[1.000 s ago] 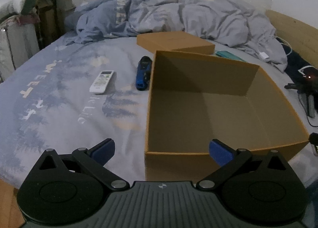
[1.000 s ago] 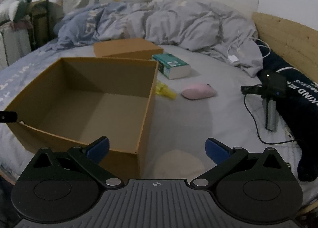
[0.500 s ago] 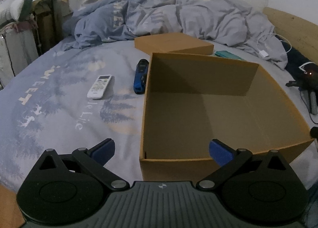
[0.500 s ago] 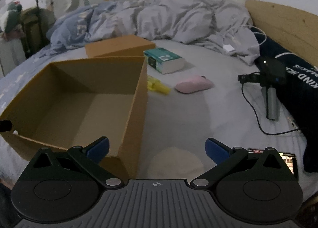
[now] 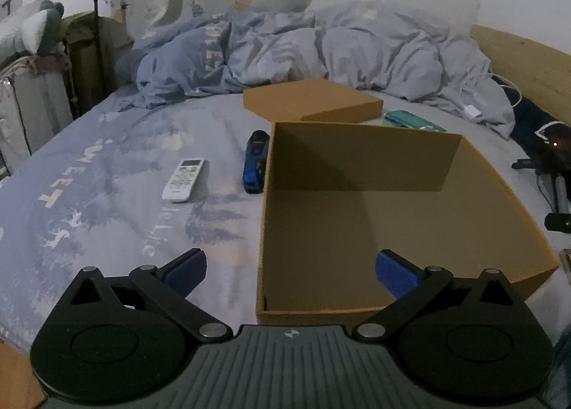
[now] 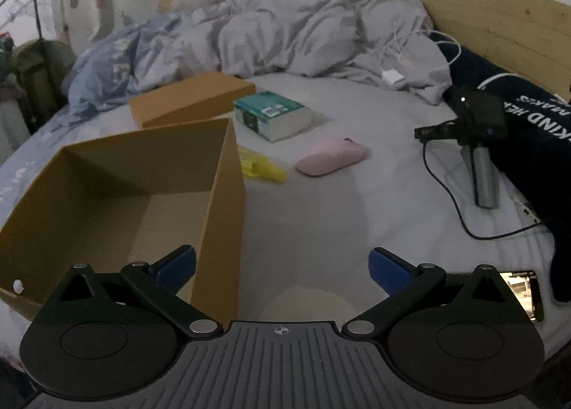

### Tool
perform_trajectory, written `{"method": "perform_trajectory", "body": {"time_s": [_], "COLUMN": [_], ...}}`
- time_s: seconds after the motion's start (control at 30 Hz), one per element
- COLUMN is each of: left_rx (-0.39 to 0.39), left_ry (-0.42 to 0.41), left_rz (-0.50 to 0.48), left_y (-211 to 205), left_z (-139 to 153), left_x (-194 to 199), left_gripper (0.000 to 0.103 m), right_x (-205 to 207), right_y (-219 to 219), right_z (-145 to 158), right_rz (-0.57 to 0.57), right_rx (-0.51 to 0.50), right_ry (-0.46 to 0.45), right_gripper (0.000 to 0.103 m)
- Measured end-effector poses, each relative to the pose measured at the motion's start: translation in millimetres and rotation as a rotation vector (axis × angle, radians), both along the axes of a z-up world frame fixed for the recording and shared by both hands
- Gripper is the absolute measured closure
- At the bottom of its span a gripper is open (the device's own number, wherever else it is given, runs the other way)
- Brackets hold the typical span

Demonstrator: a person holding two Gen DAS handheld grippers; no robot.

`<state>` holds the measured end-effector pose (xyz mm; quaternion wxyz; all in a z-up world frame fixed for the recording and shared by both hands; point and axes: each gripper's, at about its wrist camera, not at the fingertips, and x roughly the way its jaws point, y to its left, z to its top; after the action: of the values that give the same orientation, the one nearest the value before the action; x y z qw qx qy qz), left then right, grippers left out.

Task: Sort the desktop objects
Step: 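Move the right tool past the cardboard box toward the pink mouse, then lower the right tool over the pink mouse and close its fingers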

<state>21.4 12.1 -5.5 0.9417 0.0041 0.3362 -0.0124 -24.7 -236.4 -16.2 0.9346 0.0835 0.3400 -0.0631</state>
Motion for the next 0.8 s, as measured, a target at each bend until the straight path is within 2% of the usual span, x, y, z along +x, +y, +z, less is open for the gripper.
{"method": "perform_trajectory", "body": {"time_s": [0.17, 0.47, 0.8], "left_rx": [-0.023, -0.054, -0.068], "left_ry": [0.012, -0.019, -0.035], "left_rz": [0.039, 0.058, 0.041], "left_y": [9.0, 11.5, -2.1], "left_z": [0.1, 13.5, 17.2], "left_x": [12.6, 43.2, 78.9], "left_gripper": [0.0, 0.0, 0.0], "right_x": [27.4, 83.2, 139.4], "right_y": [-2.6, -23.3, -55.8], "right_z": [5.9, 24.7, 17.1], "right_rz": [-0.001, -0.042, -0.127], "right_rx": [0.024, 0.049, 0.134], "right_ry": [0.0, -0.028, -0.008], "right_gripper": [0.0, 0.0, 0.0]}}
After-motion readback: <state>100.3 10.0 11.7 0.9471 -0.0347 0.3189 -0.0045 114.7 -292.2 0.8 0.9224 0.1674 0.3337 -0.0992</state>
